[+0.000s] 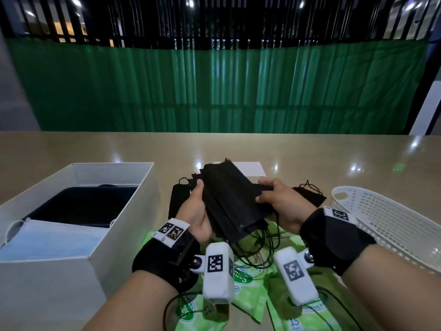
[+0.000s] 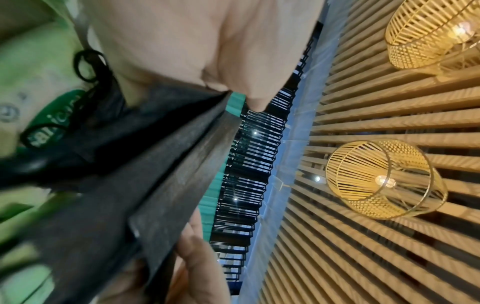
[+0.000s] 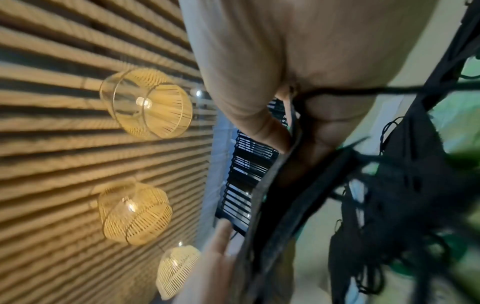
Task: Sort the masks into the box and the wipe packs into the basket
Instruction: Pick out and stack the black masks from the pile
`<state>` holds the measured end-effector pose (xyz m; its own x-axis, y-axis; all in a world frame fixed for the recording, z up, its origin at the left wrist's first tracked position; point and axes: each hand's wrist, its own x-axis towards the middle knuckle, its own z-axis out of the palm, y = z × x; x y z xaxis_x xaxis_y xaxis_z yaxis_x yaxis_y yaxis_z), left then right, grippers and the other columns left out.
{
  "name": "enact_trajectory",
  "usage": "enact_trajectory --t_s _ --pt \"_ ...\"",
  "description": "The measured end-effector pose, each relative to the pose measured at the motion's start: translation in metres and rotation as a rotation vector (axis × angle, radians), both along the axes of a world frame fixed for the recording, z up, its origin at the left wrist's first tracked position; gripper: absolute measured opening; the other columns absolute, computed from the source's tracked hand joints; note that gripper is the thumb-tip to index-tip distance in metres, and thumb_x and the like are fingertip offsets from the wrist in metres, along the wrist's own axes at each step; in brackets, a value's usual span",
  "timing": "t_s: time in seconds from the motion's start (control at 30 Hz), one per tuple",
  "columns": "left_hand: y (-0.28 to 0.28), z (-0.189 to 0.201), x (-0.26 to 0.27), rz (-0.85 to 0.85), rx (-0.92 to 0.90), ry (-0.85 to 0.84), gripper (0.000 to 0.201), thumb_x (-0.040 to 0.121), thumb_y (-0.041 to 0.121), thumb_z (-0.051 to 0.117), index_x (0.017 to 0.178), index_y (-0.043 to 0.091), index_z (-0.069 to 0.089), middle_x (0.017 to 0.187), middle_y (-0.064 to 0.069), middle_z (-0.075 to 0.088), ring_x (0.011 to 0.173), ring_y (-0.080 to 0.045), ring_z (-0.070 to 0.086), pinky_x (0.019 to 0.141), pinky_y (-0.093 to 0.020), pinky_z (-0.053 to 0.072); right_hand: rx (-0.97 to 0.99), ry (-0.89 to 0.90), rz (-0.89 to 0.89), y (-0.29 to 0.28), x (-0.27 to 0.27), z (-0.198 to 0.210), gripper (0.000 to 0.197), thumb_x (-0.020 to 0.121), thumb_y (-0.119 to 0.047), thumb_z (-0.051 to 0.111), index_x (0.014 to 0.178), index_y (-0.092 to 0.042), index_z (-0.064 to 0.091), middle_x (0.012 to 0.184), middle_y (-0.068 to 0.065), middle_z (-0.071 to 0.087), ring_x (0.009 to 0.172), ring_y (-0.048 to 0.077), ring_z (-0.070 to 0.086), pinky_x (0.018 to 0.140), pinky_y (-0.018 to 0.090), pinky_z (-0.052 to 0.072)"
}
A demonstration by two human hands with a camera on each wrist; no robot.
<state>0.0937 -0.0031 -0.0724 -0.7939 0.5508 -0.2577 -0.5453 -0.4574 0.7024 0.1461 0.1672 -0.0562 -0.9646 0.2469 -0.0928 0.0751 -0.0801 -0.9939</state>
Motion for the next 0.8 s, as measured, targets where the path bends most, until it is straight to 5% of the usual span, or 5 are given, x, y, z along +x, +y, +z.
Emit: enact_trajectory --t_s 0.1,0.2,0.37,0.63,0.8 --pt "0.006 -0.006 -0.003 -0.013 -0.097 0.023 0.075 0.085 0.067 0.042 0.125 0.005 0.057 0.123 -0.021 0.062 0.111 -0.031 0.06 0.089 -0.045 0.05 0.203 -0.052 0.107 -0.004 -0.005 -0.014 0.042 0.087 0.006 0.052 0.125 -0.01 0.045 0.102 0.012 0.06 0.089 0.025 0.059 0.078 0.038 0.051" --pt "0.007 -0.019 -0.007 0.024 -0.141 0.12 0.056 0.084 0.03 0.067 0.132 0.005 0.05 0.12 -0.023 0.061 0.104 -0.035 0.063 0.086 -0.049 0.052 0.324 -0.053 0.148 0.0 -0.004 -0.022 0.041 0.088 -0.006 0.061 0.126 -0.012 0.046 0.097 0.003 0.06 0.091 0.017 0.059 0.078 0.03 0.049" --pt "0.012 -0.018 -0.008 0.113 -0.201 0.355 0.037 0.087 -0.007 0.054 0.123 0.005 0.053 0.112 -0.023 0.063 0.094 -0.033 0.064 0.086 -0.046 0.053 0.188 -0.016 0.126 0.01 -0.007 -0.031 0.053 0.087 -0.032 0.065 0.134 -0.019 0.045 0.116 -0.004 0.063 0.112 0.014 0.059 0.103 0.04 0.044" --pt "0.02 0.03 -0.008 0.271 -0.32 0.793 0.028 0.088 0.006 0.059 0.095 0.032 0.061 0.1 0.0 0.07 0.097 -0.022 0.067 0.084 -0.039 0.054 0.124 0.302 0.124 0.013 -0.005 -0.013 0.036 0.096 -0.013 0.05 0.131 -0.02 0.048 0.125 -0.006 0.062 0.117 0.008 0.057 0.099 0.027 0.045" --pt "0.023 0.019 -0.006 0.147 -0.363 0.774 0.035 0.074 0.018 0.074 0.104 0.032 0.062 0.107 -0.002 0.068 0.098 -0.023 0.067 0.09 -0.047 0.053 0.092 0.298 0.123 0.023 -0.006 -0.023 0.033 0.096 -0.018 0.049 0.129 -0.025 0.05 0.125 -0.005 0.063 0.118 0.01 0.057 0.106 0.035 0.041"
